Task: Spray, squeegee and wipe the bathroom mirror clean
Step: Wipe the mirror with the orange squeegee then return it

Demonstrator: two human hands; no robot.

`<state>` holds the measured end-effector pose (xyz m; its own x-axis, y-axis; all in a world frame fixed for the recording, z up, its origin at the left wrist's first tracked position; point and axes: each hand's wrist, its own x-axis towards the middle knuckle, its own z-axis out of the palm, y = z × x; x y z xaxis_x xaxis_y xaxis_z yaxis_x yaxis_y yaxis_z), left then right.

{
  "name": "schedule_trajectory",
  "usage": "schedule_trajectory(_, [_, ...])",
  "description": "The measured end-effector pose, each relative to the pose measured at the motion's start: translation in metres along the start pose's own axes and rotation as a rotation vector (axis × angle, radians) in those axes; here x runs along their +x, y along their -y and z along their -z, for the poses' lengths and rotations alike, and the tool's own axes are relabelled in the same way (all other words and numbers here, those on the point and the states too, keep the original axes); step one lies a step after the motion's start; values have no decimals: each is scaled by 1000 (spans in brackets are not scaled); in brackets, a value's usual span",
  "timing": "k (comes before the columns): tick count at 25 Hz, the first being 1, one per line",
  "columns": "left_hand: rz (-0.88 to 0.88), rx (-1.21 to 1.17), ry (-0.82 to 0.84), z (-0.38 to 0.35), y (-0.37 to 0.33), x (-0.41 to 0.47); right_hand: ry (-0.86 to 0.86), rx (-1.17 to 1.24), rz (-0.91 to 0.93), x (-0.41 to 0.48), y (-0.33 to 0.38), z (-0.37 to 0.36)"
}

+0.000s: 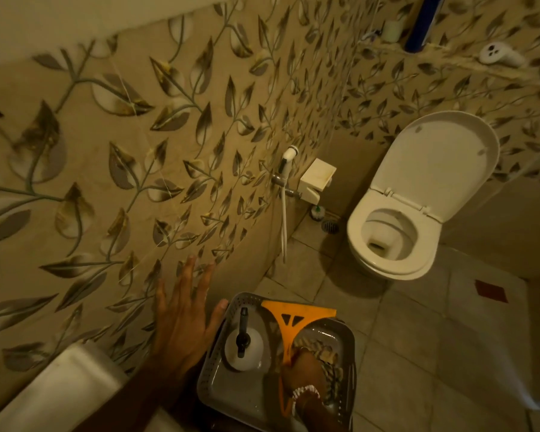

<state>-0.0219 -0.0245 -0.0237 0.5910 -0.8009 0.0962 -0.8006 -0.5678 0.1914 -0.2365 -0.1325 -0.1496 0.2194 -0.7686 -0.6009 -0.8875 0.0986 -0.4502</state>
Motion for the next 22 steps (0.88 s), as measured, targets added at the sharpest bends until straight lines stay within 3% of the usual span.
schedule_trajectory(8, [-25, -28, -136, 75, -44, 21, -6, 224, 208, -36, 67, 95])
schedule_trajectory(22, [-98, 113, -681, 350, -87, 64, -79, 680, 1001, -170, 298, 288])
